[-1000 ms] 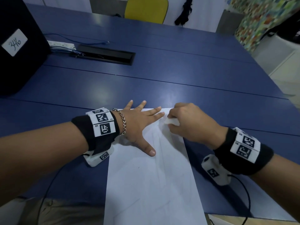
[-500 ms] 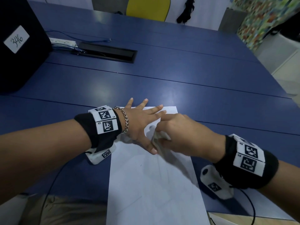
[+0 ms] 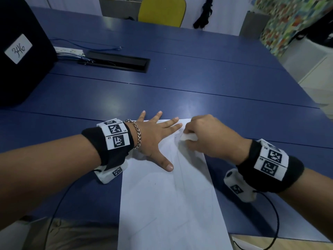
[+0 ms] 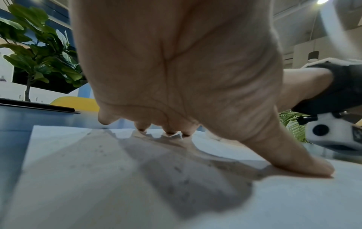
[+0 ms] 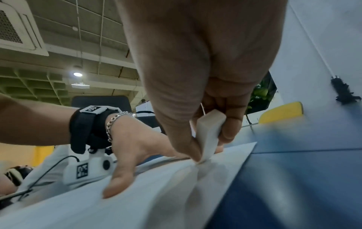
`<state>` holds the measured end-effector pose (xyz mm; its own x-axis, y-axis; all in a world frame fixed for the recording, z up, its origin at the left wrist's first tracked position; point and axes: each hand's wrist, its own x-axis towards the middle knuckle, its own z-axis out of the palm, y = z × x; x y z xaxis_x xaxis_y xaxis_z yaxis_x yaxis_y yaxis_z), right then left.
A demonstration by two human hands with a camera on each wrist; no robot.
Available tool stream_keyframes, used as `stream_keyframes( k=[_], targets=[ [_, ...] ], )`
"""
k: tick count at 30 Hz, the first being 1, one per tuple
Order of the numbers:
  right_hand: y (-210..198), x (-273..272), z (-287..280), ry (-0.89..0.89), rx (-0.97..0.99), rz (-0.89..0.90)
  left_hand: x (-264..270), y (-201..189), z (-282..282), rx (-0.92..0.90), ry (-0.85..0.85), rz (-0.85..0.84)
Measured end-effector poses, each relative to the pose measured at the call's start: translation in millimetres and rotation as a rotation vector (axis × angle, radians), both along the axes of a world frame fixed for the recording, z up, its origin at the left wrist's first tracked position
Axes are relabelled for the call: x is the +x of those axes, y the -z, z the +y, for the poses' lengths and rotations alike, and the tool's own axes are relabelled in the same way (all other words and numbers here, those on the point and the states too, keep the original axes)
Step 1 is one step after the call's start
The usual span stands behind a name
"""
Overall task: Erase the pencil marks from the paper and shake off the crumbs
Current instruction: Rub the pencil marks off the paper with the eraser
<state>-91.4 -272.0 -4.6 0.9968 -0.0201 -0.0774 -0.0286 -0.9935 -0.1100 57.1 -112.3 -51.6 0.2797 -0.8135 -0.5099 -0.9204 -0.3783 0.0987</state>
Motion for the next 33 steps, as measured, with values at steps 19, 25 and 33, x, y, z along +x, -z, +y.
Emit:
stream_keyframes(
  k=[19, 25, 33],
  targets=[
    [2, -21, -31, 0.153, 0.175, -0.030, -1, -26, 54, -0.048, -0.057, -0.037],
    [-3, -23, -33, 0.187, 0.215, -0.070, -6, -27, 63, -0.053, -0.048, 0.022],
    [4, -14, -24, 0.105, 0.222, -0.053, -19, -5, 48, 0.014, -0.118, -0.031]
  ],
)
